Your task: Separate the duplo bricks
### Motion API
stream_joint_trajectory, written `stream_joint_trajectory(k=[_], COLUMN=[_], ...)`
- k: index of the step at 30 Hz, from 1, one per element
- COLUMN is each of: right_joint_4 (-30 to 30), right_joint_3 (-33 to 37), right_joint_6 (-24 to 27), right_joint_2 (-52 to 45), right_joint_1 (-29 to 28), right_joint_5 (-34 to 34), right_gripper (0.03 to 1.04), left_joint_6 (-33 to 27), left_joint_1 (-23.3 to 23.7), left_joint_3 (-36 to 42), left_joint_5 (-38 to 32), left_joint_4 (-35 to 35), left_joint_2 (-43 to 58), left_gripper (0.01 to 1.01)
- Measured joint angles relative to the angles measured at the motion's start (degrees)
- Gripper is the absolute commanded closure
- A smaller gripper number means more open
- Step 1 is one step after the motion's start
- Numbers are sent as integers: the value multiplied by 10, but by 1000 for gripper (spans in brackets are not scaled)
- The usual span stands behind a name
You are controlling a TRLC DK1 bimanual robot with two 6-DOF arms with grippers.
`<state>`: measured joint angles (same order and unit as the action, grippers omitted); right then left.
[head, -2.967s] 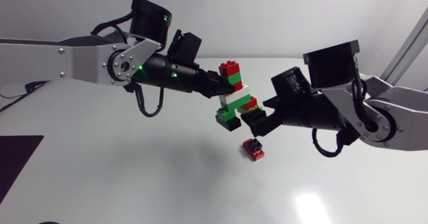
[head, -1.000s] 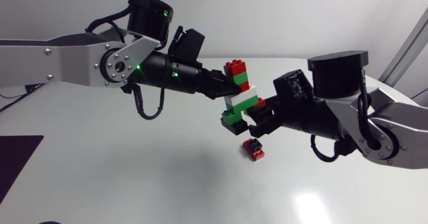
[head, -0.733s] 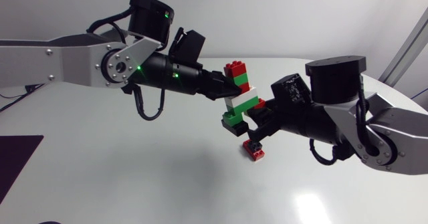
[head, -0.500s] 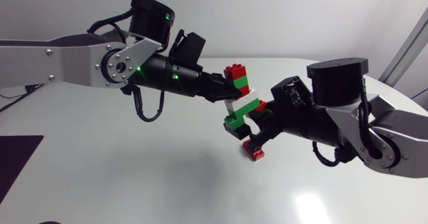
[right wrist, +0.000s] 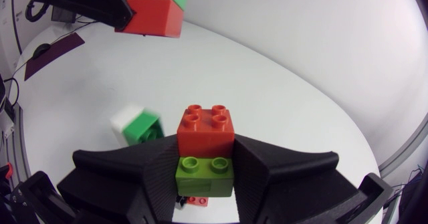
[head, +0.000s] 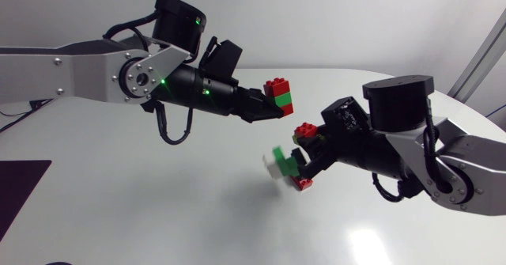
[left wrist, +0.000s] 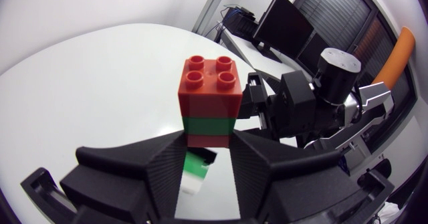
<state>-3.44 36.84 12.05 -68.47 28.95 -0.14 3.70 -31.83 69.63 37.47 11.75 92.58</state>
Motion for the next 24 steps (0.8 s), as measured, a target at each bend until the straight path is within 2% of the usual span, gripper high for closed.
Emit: stream_joint_trajectory(k=[15,24], right_joint_4=[0,18], right_joint_3=[-9,-9], right_joint_6=[0,3], right_joint_2=[-6,-35], right_joint_1=[-2,-17], right_joint_5=[-10,-29], right_gripper=[731,725], left_joint_6=[-29,-87], left_joint_1=[39,58], left_joint_3=[-25,-62], left_joint_5=[-2,-54], left_joint_4=[-2,-2], left_joint_2=[-3,-4], left_gripper=[811,811])
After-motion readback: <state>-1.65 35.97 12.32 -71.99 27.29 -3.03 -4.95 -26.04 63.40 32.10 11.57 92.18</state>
